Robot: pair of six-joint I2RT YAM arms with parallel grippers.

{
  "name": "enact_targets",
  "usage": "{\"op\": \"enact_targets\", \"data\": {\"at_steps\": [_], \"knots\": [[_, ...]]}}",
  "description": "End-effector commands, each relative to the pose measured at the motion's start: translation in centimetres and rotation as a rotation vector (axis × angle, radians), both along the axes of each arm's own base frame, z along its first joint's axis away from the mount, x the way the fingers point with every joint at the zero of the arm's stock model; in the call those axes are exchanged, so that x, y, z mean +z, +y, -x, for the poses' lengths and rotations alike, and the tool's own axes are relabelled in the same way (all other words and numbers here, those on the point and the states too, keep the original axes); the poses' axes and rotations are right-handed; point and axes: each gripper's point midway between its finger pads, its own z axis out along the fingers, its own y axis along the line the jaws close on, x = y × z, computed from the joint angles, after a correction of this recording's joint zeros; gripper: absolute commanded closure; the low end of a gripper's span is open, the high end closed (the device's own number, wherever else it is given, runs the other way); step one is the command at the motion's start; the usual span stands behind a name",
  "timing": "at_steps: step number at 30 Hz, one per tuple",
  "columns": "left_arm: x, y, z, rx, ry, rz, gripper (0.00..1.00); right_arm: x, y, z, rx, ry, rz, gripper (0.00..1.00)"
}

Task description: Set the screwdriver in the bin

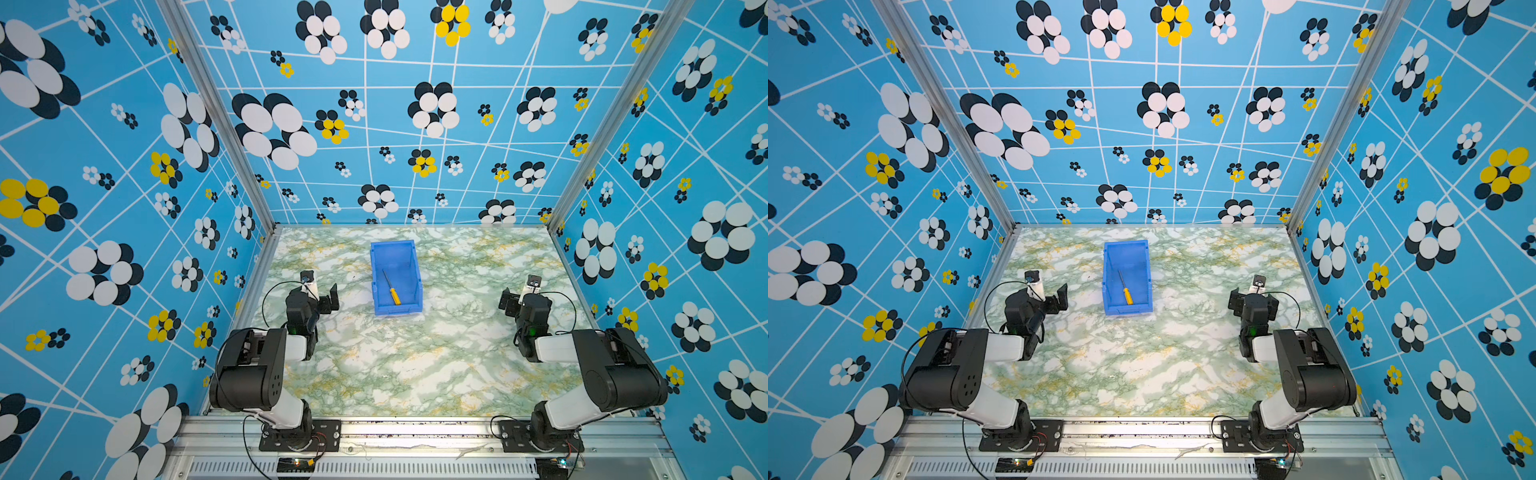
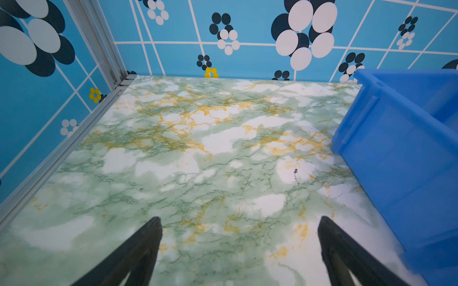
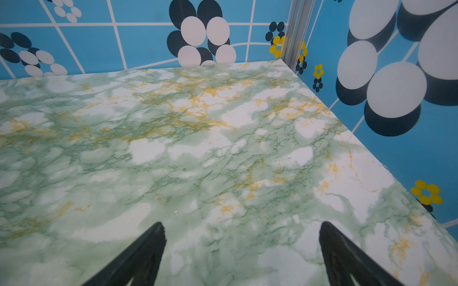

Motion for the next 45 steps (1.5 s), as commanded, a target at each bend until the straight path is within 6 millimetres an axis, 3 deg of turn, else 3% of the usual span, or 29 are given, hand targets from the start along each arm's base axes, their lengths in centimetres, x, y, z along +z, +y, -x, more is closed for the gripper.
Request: {"op": "enact_targets", "data": {"at_steps": [1, 15, 45], "knots": [[-0.3, -0.2, 0.2, -0.006, 0.012, -0.025, 0.01, 1.2, 0.1, -0.6, 0.005, -0.043, -0.009, 0.01], [0.7, -4.7, 4.2, -0.216, -0.175, -0.120, 0.01, 1.3, 0.1, -0.7, 0.009, -0.042, -0.006, 0.01], [0.8, -4.8, 4.3, -0.218, -0.183, -0.120, 0.01, 1.2, 0.3, -0.7, 0.022, -0.036, -0.007, 0.01]]}}
